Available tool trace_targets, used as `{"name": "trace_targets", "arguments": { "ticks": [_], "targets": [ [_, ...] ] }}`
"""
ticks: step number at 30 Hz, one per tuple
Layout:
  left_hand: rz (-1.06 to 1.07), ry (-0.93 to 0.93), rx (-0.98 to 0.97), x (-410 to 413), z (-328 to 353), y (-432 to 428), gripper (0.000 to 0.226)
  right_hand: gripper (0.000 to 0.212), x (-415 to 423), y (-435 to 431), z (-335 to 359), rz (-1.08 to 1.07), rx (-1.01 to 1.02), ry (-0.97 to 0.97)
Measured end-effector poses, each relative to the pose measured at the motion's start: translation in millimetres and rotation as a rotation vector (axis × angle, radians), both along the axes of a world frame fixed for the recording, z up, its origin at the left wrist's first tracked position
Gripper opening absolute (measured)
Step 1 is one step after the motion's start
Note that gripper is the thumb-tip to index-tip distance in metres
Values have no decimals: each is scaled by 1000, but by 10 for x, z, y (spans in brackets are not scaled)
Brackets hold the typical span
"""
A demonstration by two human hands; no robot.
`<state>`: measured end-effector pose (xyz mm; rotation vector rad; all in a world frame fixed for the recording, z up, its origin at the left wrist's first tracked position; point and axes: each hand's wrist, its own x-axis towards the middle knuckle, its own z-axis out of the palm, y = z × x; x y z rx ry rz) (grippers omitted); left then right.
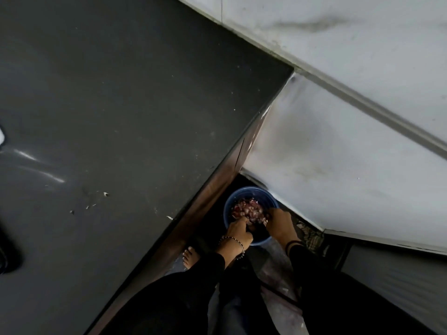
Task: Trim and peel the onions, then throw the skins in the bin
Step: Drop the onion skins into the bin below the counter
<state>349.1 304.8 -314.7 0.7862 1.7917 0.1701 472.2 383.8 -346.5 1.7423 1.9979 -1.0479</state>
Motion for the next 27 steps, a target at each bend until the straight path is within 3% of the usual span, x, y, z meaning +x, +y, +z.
{"name": "trace_targets", "arguments": {
  "ticks": [8,15,20,27],
  "targets": [
    [31,9,14,-36,-163,2,54,33,-7,16,-113,-83,29,-10],
    [61,48,72,-79,-282,-69,43,18,-94,-23,9,-139,166,70],
    [-22,46,135,-98,11,-48,65,19,-129,-39,41,-73,150,131],
    [89,70,194,-62,669,-57,42,23,-146,-297,682,-206,245,341]
  ]
}}
